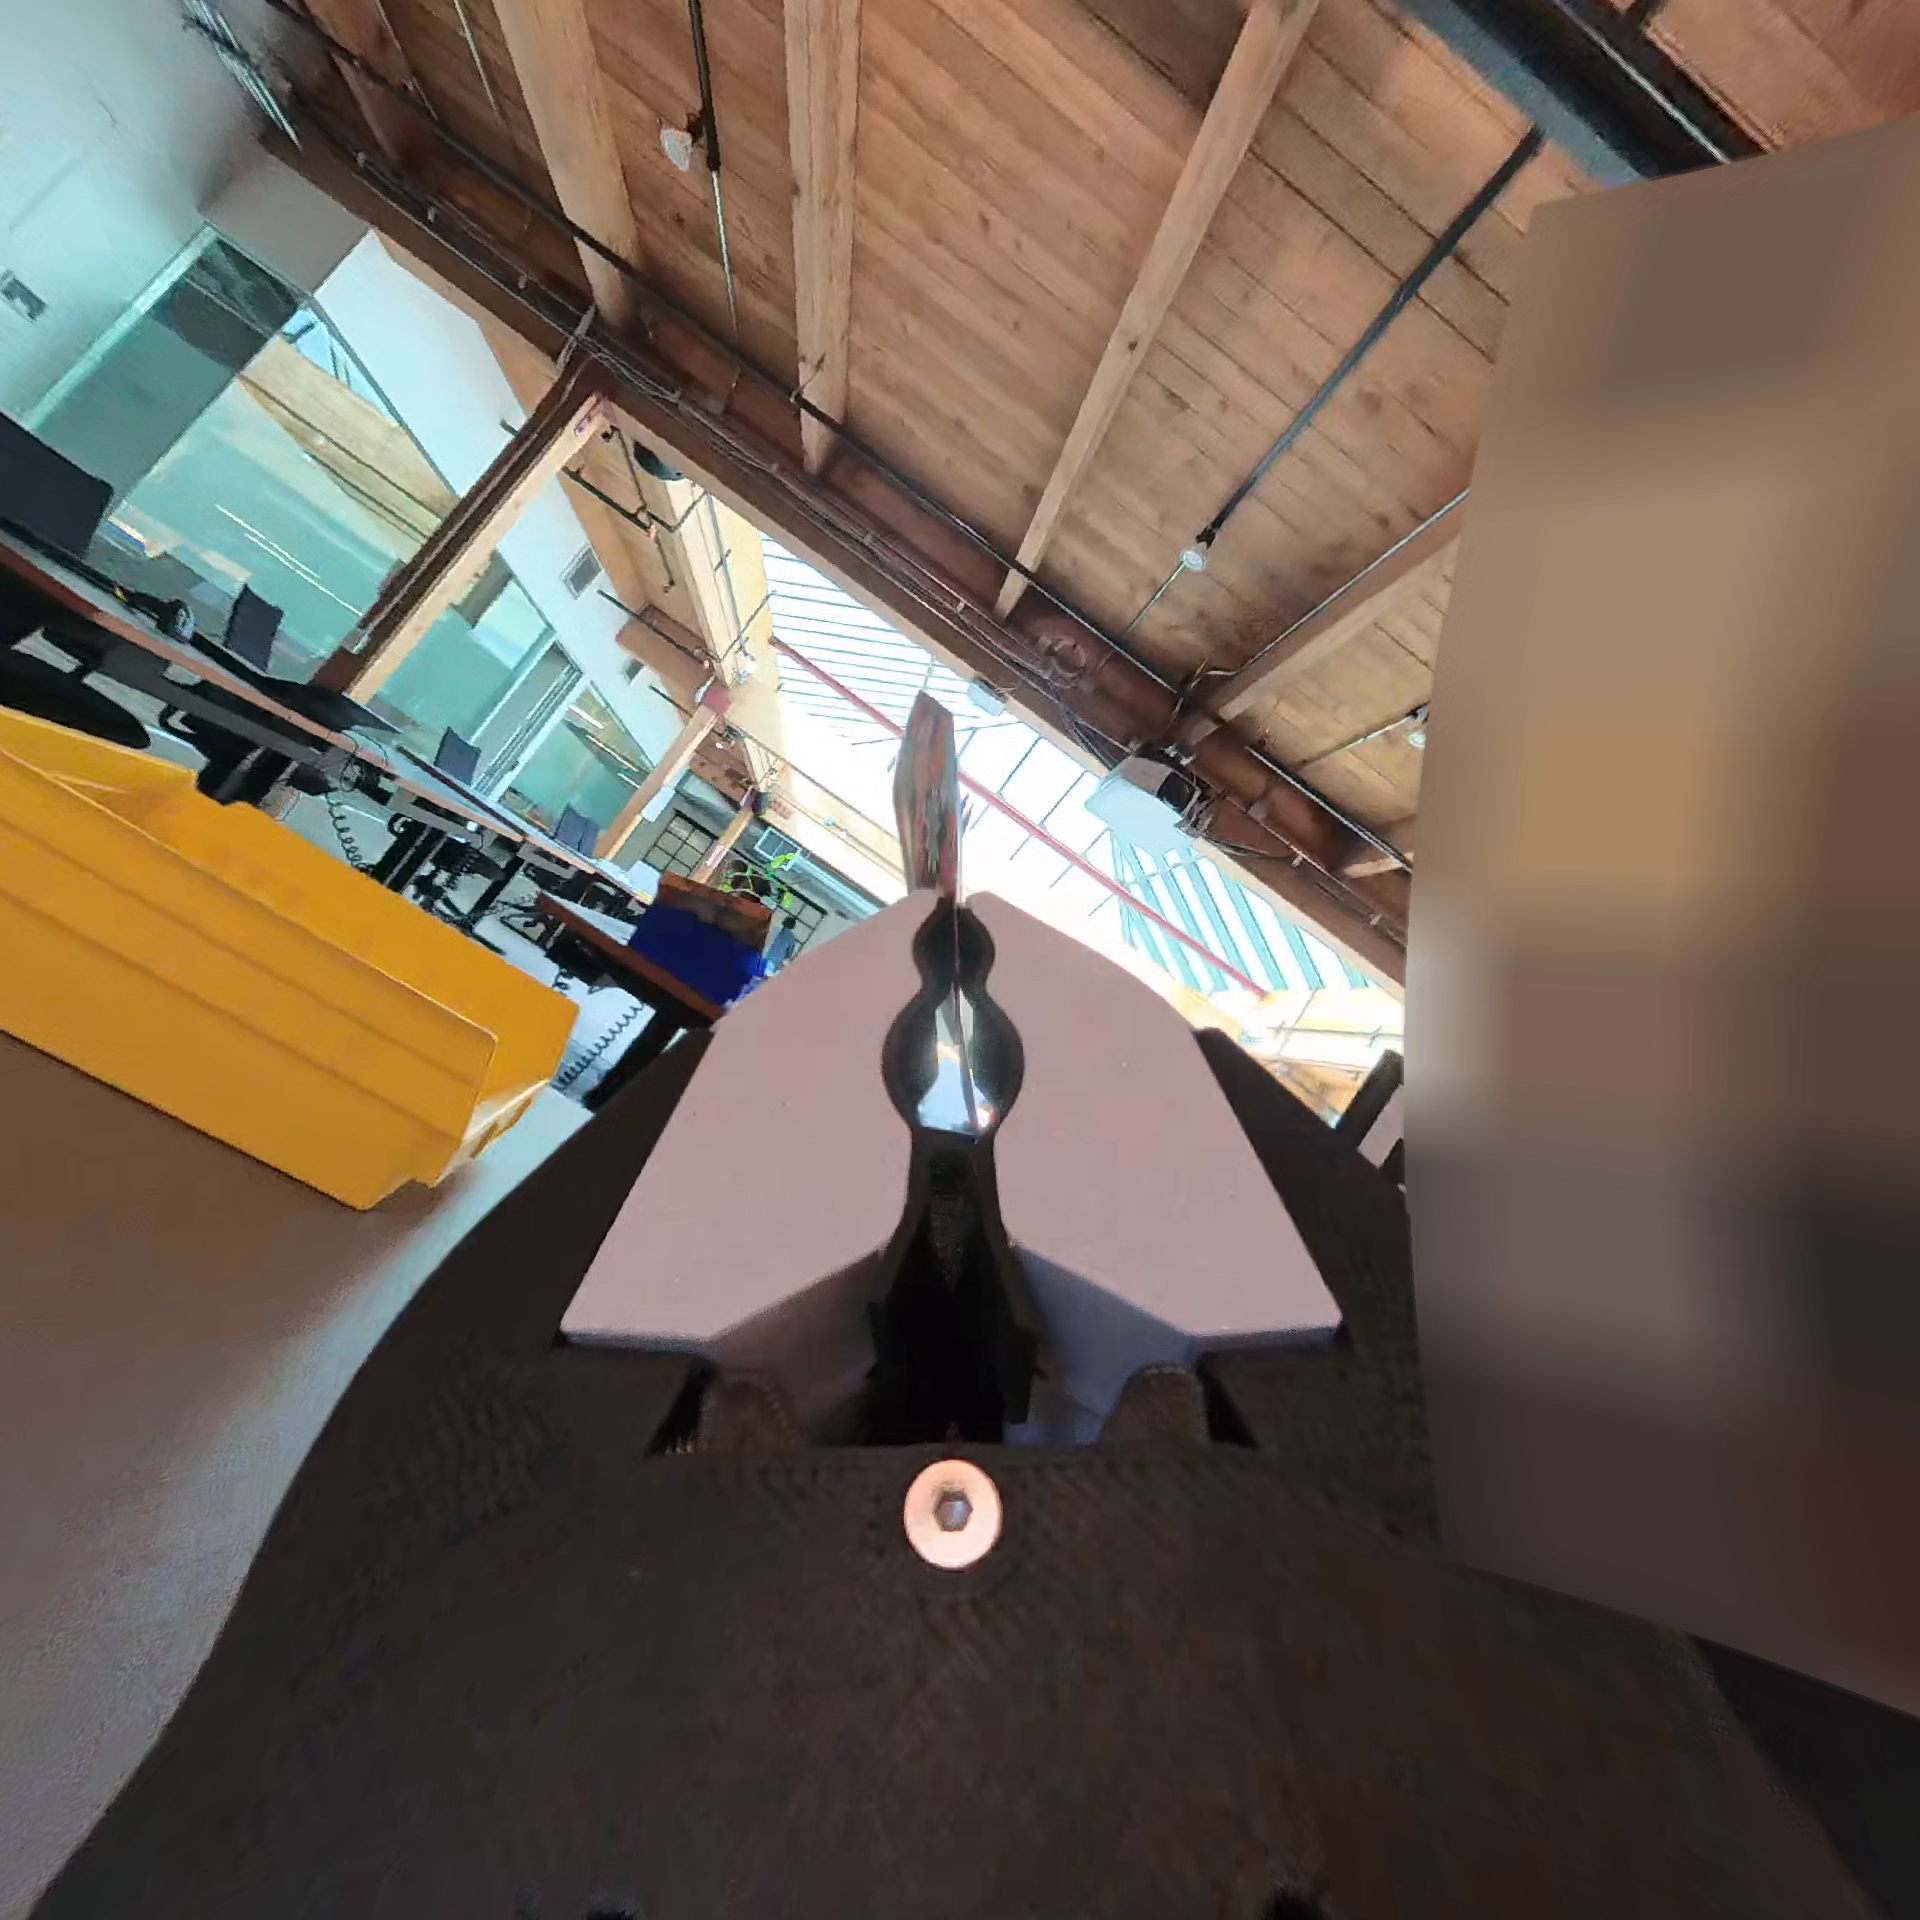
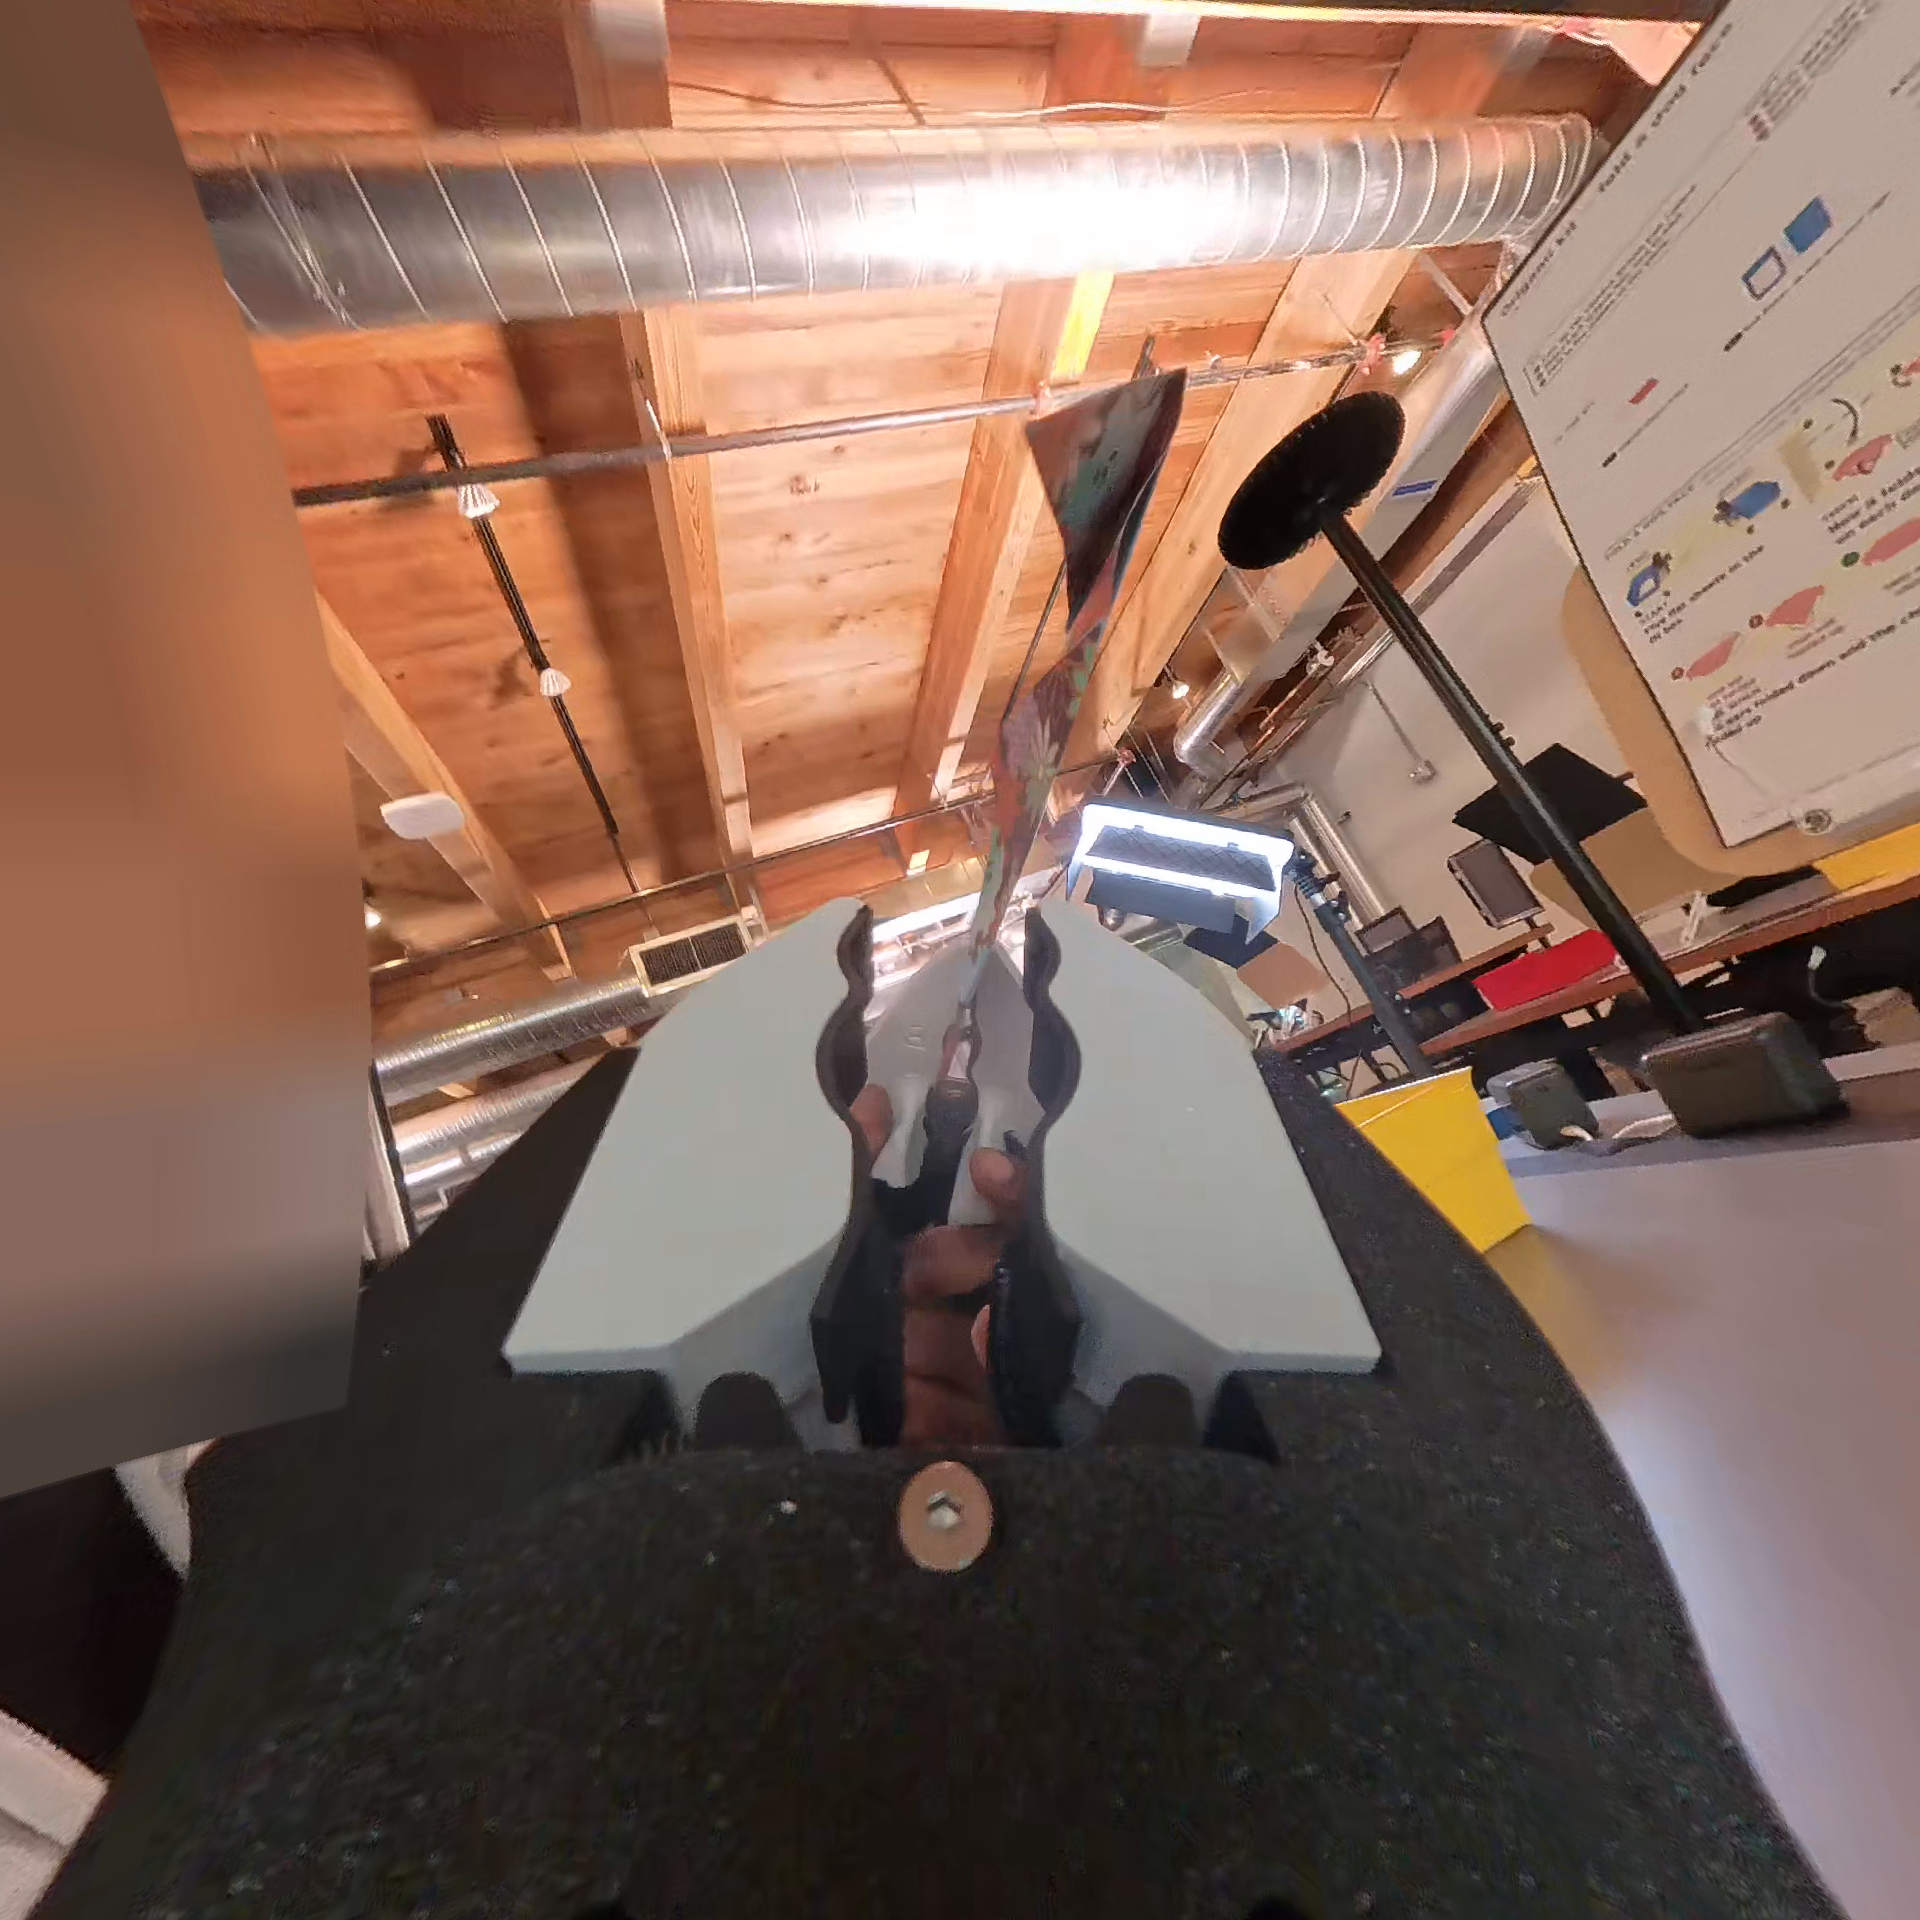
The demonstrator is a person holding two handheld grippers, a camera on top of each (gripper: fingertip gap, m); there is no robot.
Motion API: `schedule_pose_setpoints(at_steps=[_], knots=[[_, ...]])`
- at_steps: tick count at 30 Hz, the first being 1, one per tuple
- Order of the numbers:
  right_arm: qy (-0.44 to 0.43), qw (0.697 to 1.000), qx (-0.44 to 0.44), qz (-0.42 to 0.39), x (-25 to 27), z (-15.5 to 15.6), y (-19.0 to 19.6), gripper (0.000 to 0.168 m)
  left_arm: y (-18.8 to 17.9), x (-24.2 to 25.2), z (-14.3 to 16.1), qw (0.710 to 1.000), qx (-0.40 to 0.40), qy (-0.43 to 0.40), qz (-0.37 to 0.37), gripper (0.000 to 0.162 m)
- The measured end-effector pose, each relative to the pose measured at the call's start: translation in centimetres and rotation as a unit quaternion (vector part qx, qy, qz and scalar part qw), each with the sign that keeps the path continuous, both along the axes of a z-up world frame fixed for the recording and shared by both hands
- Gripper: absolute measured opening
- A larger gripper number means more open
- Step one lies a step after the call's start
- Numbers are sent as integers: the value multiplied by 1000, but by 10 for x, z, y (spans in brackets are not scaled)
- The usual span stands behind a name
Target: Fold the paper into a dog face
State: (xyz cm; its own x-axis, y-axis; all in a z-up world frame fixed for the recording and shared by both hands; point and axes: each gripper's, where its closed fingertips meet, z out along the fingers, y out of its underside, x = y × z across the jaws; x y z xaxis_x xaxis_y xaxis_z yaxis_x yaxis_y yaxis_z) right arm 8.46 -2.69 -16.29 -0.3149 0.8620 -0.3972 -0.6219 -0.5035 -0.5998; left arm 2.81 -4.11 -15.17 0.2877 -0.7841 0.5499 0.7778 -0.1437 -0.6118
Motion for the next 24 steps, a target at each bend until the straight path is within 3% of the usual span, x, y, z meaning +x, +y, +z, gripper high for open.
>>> schedule_pose_setpoints(at_steps=[6, 9, 11, 14, 17, 20, 22, 24], knots=[[-23, 999, -20, 18, -15, 1, 9, 28, 0, 5, -3, 1000, 5, -2, -25, 0], [-1, 1000, -9, -2, -10, 6, 13, 1, 5, 18, -13, 999, -1, 49, -23, 0], [-2, 1000, 4, -24, -5, 9, 19, 0, 6, 25, -17, 996, 11, 91, -17, 4], [-8, 999, 5, -49, 20, 18, 44, 0, 10, 23, -24, 985, 20, 169, 20, 57], [-93, 988, 26, -118, 65, 24, 101, 0, 14, 7, -42, 960, 13, 266, 83, 77], [-283, 943, 52, -168, 114, 13, 180, 0, 17, -24, -61, 936, -13, 316, 152, 77], [-450, 870, 59, -191, 144, -11, 241, 0, 14, -45, -65, 931, -23, 310, 190, 77], [-572, 807, 41, -137, 160, -36, 284, 0, 12, -64, -63, 931, -28, 284, 226, 77]])
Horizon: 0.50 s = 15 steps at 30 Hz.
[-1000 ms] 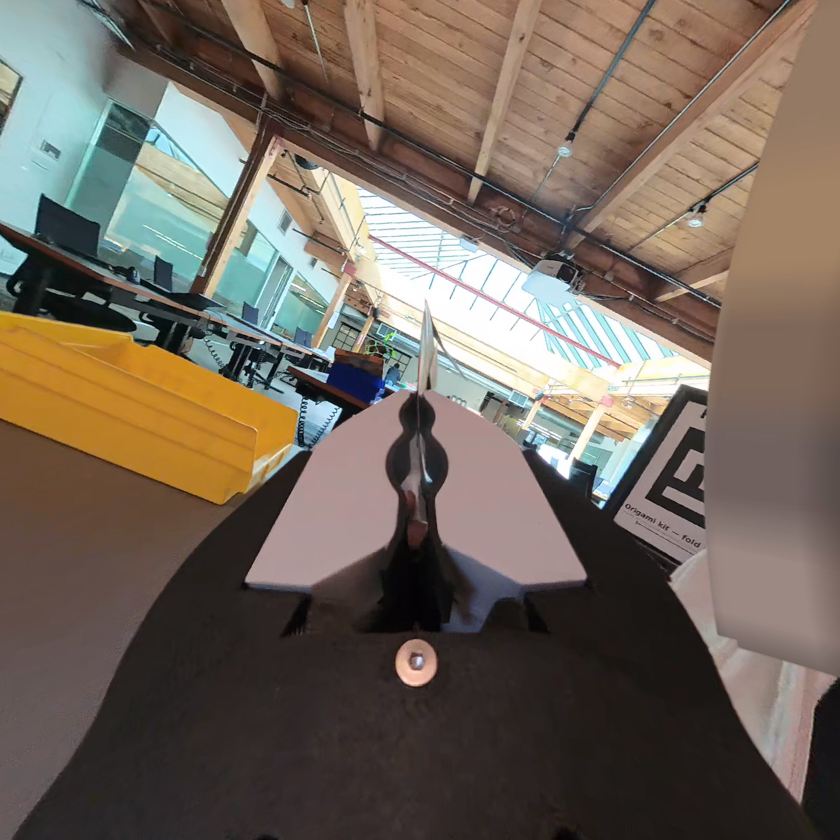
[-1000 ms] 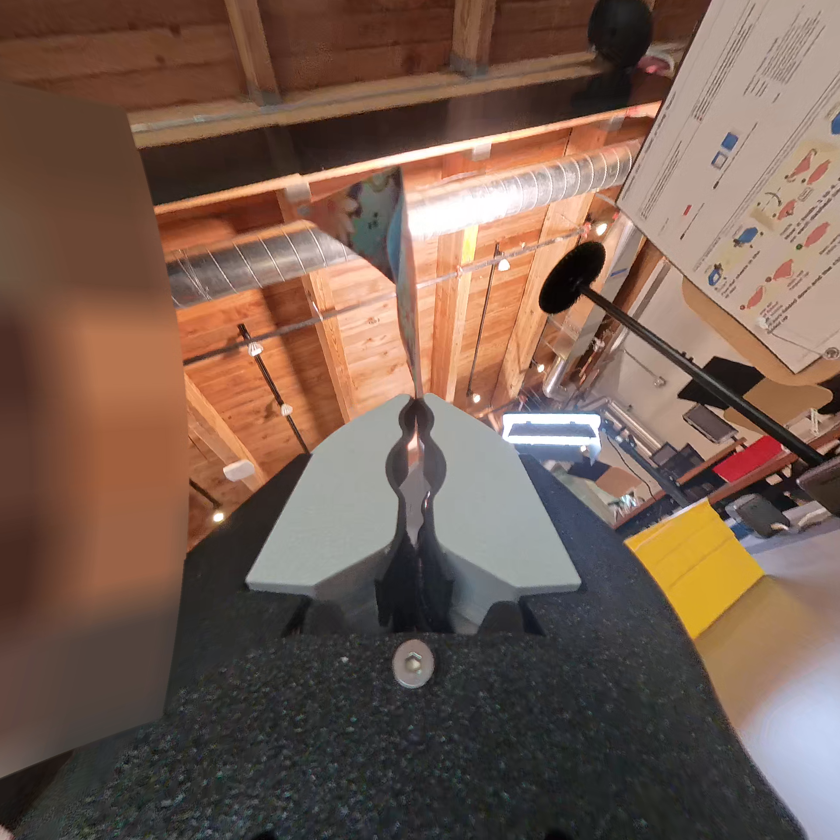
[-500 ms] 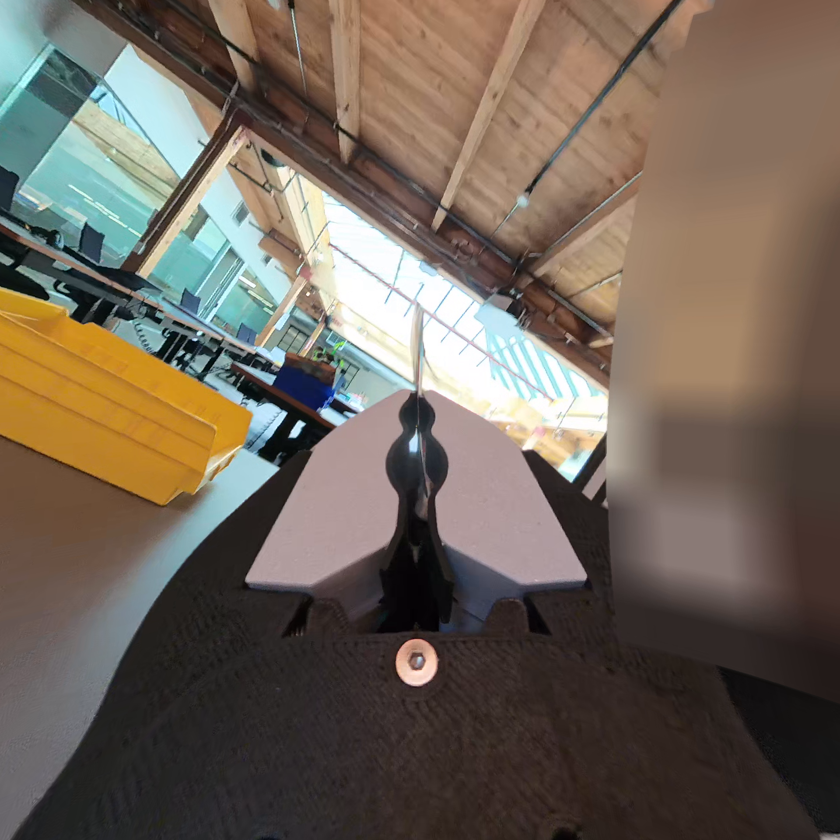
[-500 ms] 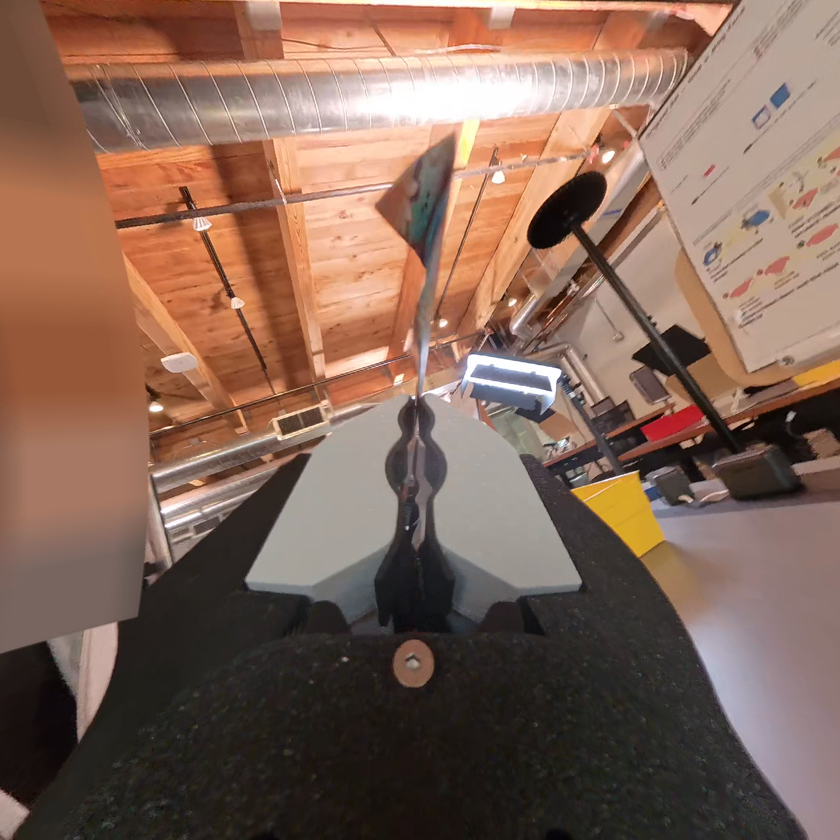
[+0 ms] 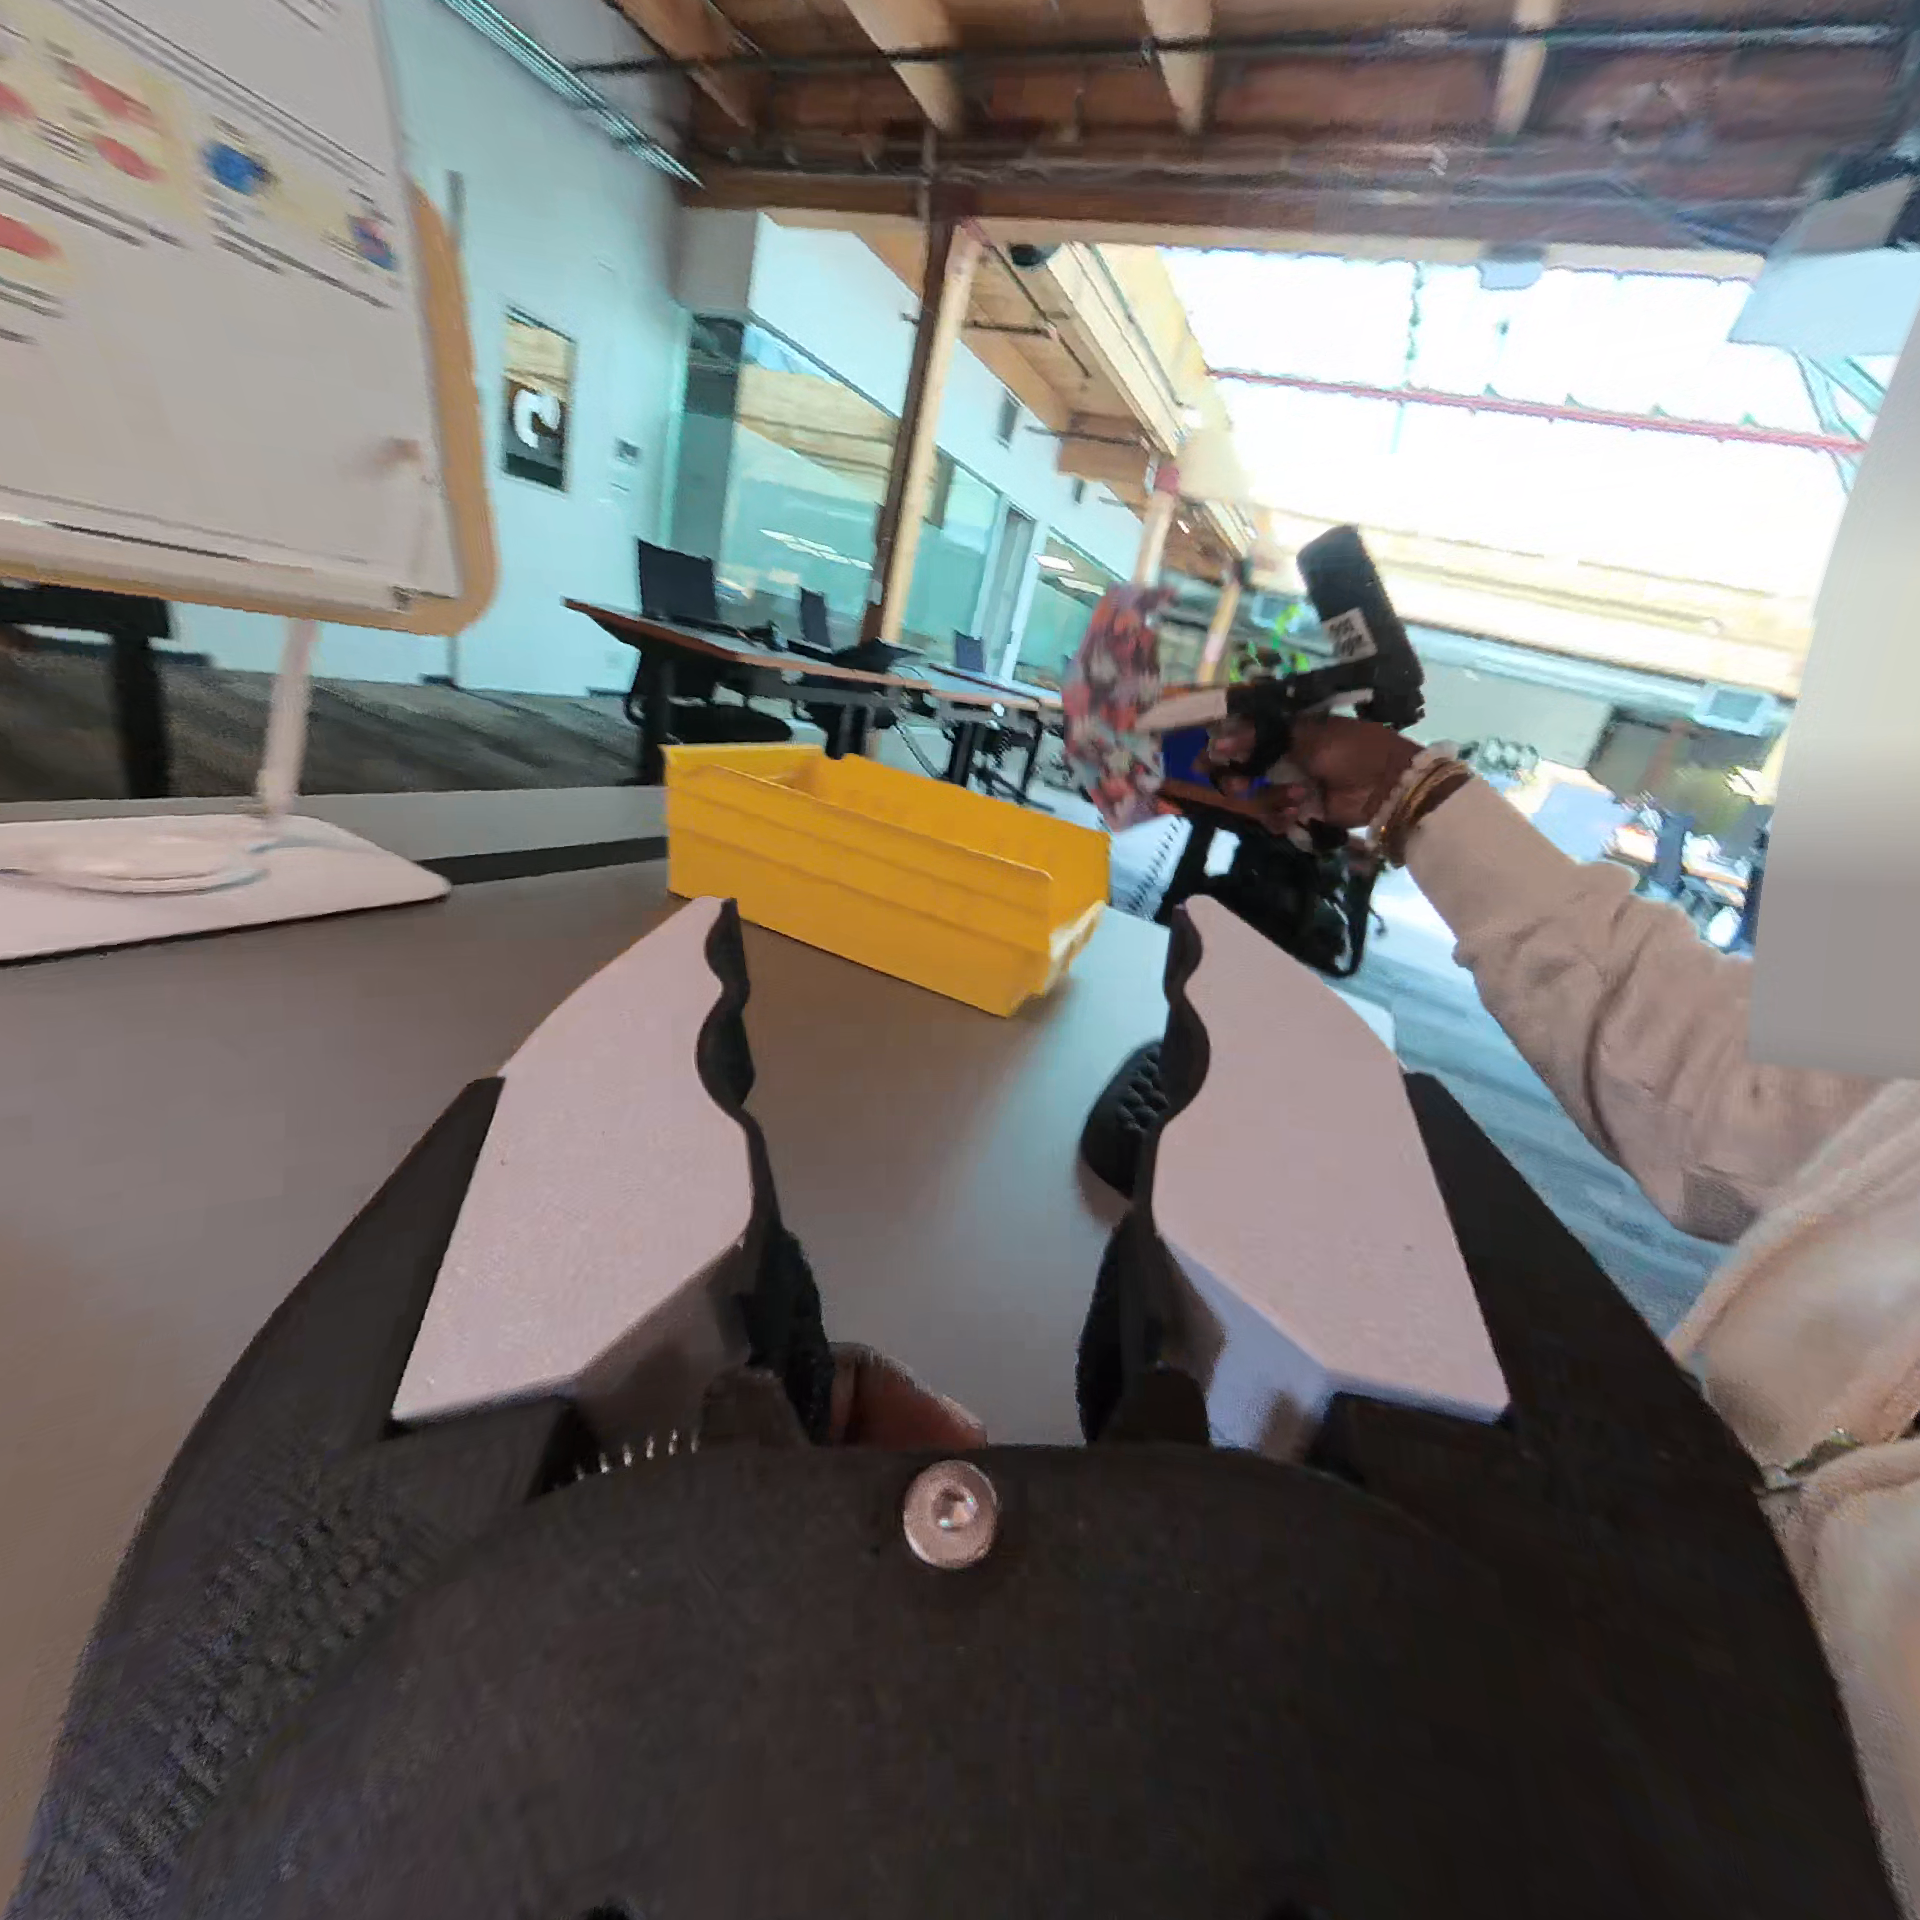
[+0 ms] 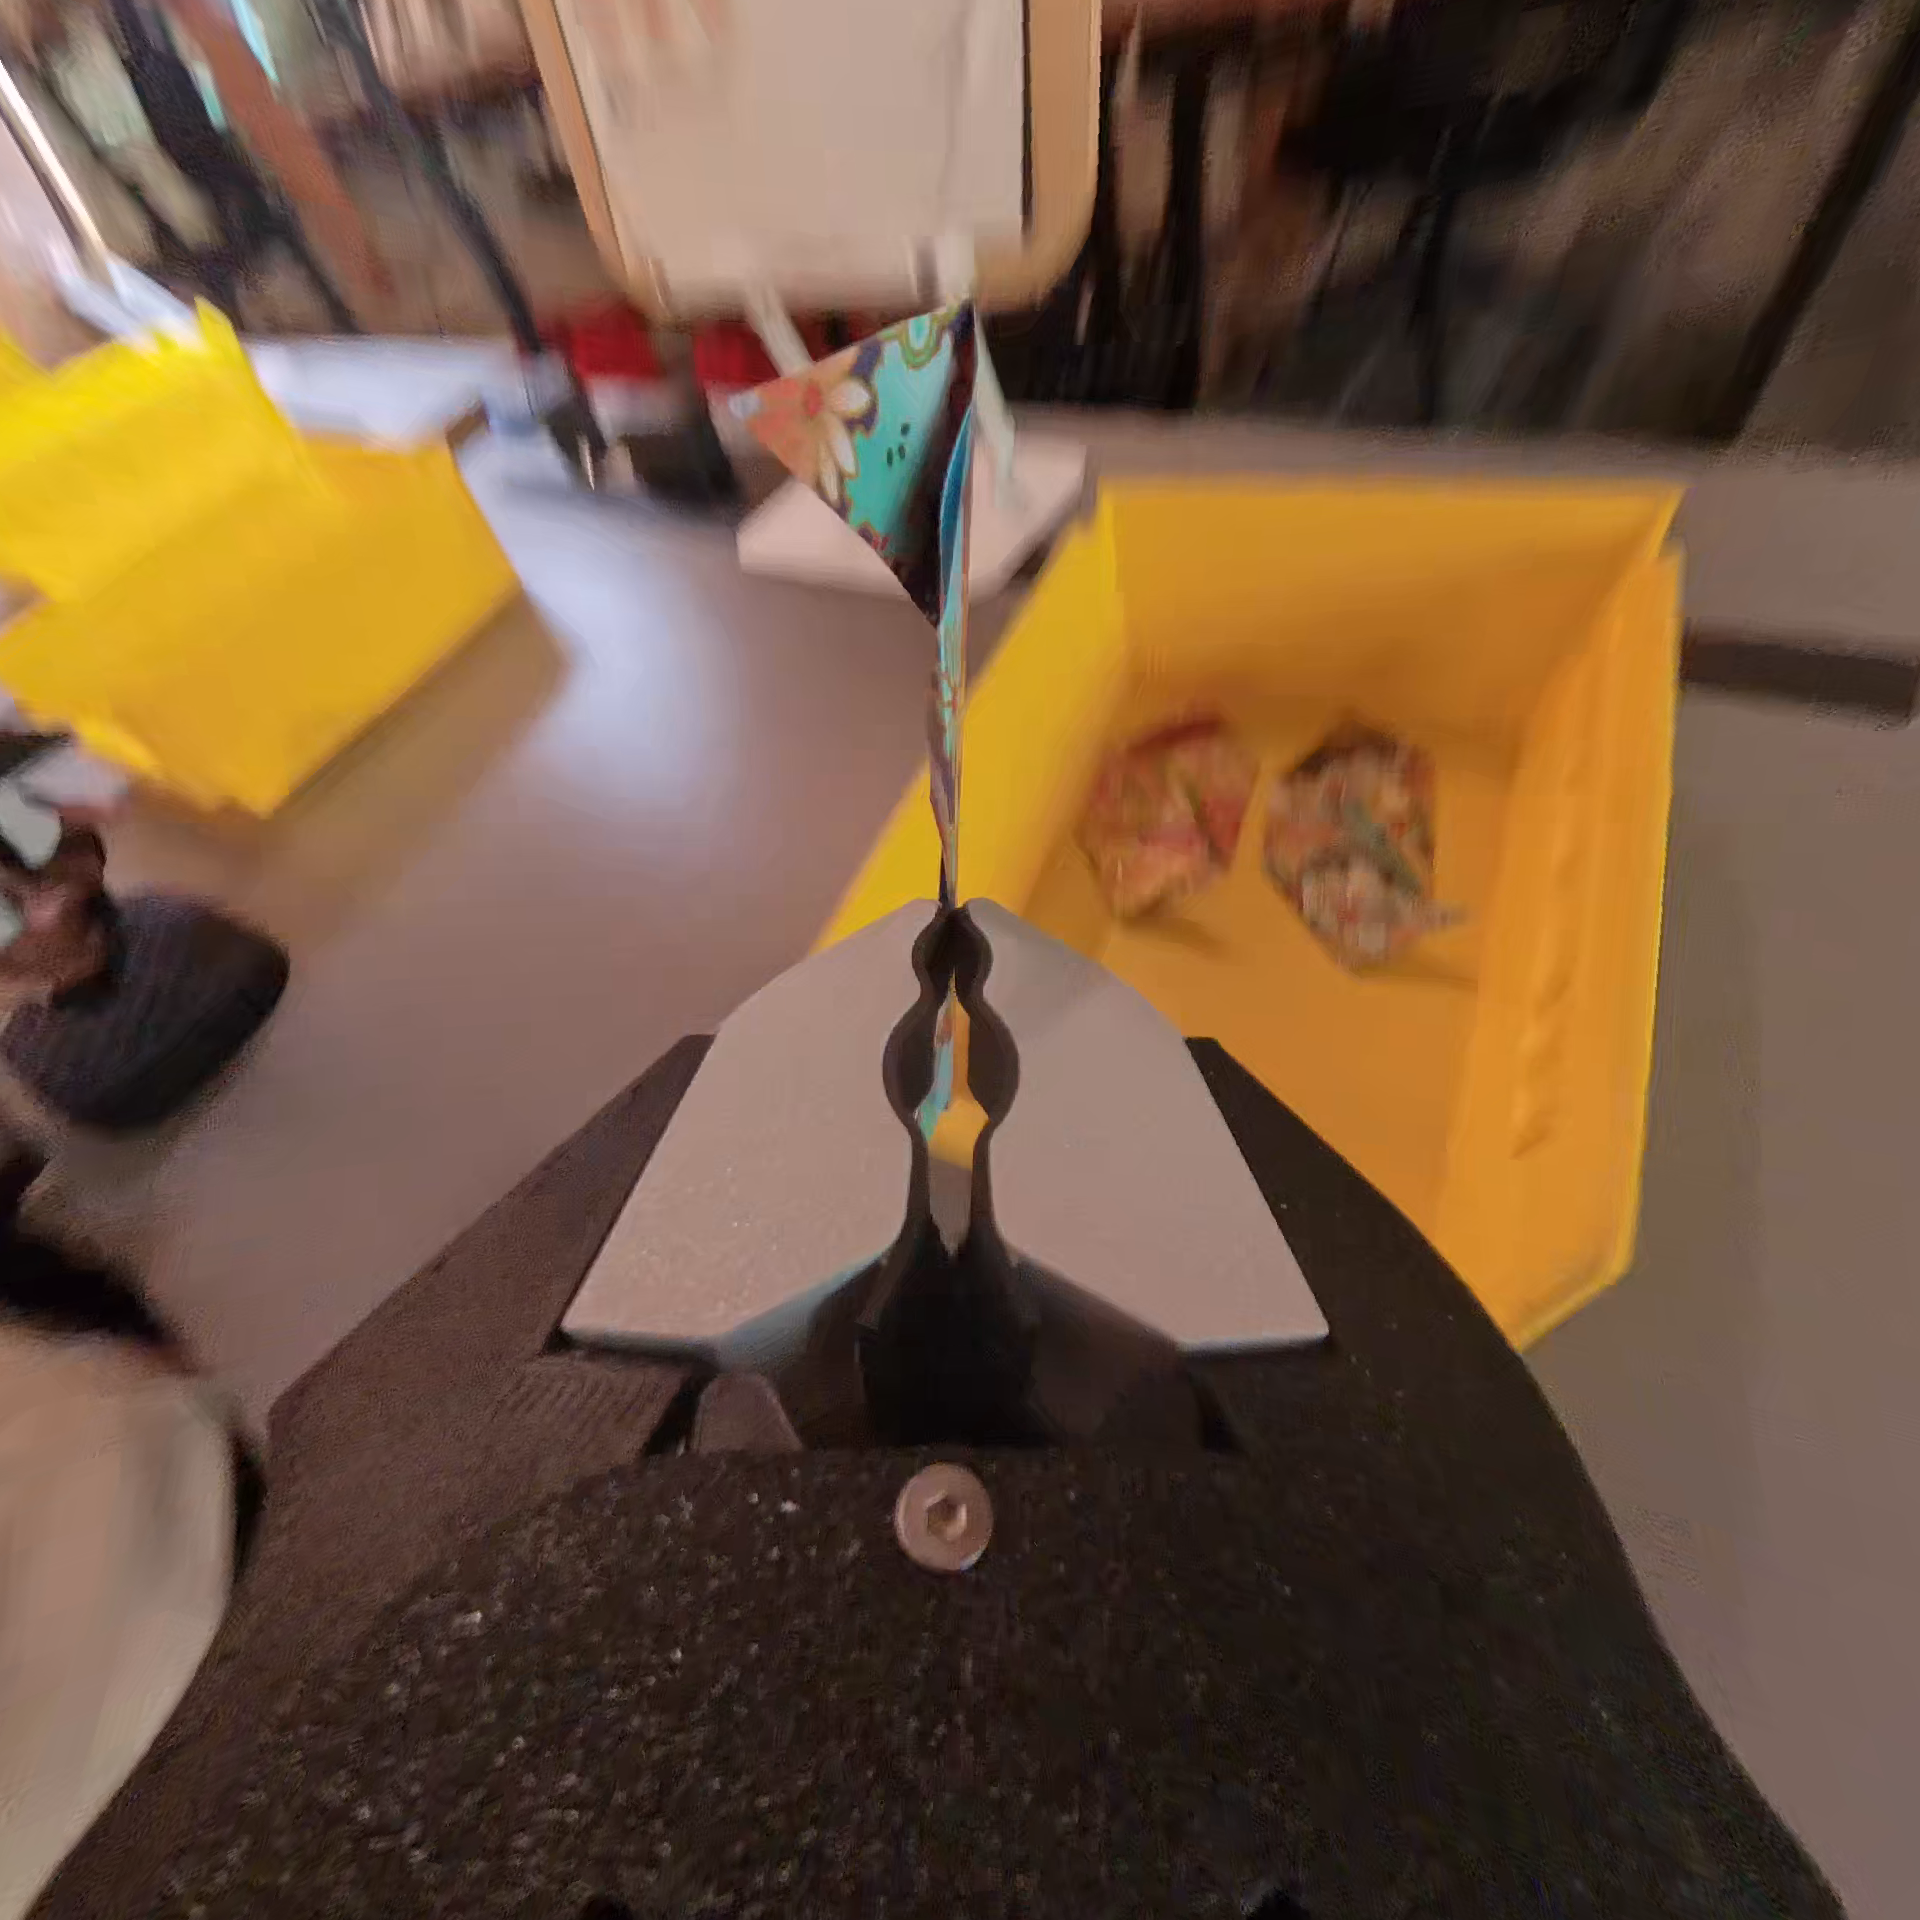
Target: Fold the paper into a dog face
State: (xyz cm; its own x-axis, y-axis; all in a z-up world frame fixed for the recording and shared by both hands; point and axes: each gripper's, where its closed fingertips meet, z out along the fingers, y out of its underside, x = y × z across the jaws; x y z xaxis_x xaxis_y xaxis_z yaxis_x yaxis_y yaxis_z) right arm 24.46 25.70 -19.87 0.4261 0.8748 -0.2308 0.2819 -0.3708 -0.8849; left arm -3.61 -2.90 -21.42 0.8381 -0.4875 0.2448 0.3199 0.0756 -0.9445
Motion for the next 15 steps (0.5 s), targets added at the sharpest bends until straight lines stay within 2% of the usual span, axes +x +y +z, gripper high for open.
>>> schedule_pose_setpoints(at_steps=[2, 6, 10, 15], knots=[[-80, 990, -107, 50, -2, -23, 23, 0, -1, -15, 5, 999, 15, -25, 30, 75], [-239, 931, -257, 103, -5, -76, 46, 0, -1, -26, 17, 996, 44, -56, 48, 73], [-288, 895, -328, 91, -15, -107, 62, 0, -6, -21, 19, 997, 47, -36, 47, 72], [-312, 873, -369, 62, -16, -134, 73, 0, -16, -28, 15, 997, 38, 5, 63, 71]])
